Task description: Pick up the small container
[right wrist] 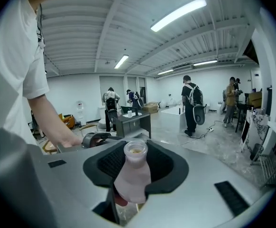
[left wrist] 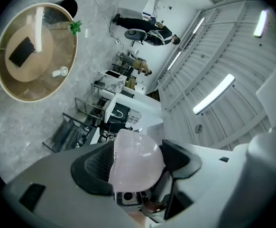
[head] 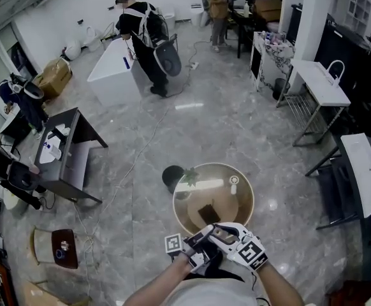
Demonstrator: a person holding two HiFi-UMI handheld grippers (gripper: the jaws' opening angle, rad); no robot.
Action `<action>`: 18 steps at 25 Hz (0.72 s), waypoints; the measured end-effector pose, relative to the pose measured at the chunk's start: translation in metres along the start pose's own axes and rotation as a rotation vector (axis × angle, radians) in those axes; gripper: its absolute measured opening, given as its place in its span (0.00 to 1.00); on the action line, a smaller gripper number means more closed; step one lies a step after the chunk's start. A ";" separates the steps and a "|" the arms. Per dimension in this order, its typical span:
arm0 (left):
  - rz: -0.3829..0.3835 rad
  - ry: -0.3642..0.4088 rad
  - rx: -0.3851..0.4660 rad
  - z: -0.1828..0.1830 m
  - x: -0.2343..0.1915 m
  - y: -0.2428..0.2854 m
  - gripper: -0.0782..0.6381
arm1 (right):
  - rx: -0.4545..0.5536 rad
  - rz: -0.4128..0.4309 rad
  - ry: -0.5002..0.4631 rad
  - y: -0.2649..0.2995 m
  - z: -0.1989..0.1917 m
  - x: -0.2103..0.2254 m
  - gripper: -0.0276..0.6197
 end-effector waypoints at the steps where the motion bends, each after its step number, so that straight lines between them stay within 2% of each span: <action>1: 0.003 0.000 0.000 -0.003 0.000 -0.009 0.57 | 0.001 -0.005 -0.002 0.003 0.001 -0.009 0.27; 10: 0.039 -0.014 -0.017 -0.030 -0.005 -0.092 0.57 | 0.012 -0.047 0.024 0.041 0.001 -0.089 0.27; 18: 0.056 -0.026 -0.046 -0.057 -0.002 -0.140 0.57 | 0.022 -0.105 0.017 0.053 0.007 -0.143 0.27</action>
Point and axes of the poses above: the fingertips, and each gripper's own axes: y forward along the fingers, x to its right, z out of its top, the point moved 5 cm from there along -y, backward along the fingers, and after that the axes turned 15 degrees about z, right-handed, at the moved point
